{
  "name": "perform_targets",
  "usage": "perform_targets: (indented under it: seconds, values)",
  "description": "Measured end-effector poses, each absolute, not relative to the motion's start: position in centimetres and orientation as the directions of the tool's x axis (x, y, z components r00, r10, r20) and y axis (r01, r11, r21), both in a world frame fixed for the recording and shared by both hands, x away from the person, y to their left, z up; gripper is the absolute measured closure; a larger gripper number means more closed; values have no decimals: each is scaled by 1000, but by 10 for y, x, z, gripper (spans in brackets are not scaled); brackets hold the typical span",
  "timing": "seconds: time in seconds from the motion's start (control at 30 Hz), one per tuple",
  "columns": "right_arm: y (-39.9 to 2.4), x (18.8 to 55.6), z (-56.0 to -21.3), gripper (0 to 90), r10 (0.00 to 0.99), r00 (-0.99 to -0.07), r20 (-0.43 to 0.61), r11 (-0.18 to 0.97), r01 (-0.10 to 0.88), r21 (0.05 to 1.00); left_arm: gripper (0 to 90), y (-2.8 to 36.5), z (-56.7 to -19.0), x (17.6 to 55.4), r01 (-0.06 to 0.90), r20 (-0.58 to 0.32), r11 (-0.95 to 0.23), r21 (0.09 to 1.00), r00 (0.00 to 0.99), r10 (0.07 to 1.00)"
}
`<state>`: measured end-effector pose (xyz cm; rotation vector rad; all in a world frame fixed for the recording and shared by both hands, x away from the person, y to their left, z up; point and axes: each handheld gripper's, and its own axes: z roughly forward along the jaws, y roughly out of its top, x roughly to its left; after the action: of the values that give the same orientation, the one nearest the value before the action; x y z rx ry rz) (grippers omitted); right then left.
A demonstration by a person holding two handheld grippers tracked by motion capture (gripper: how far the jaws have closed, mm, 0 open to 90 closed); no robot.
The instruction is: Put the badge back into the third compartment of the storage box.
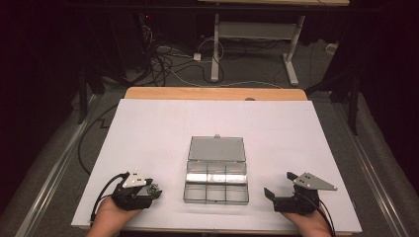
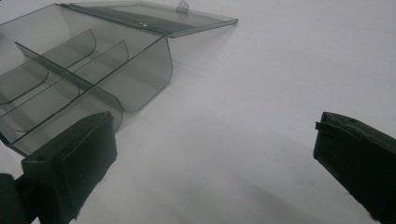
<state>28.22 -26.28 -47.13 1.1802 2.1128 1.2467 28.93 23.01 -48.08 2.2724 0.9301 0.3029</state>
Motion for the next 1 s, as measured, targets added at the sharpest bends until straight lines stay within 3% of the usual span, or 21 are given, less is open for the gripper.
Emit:
perform_targets:
  seconds: [0.53, 1.0]
  values:
    - [-263, 283, -472, 6, 829, -556, 66, 238, 457, 857, 542, 230, -480, 289, 536, -22, -538, 651, 722, 692]
    - [-263, 282, -471, 6, 828, -557, 64, 241, 457, 856, 553, 230, -478, 289, 536, -27, -541, 648, 726, 687]
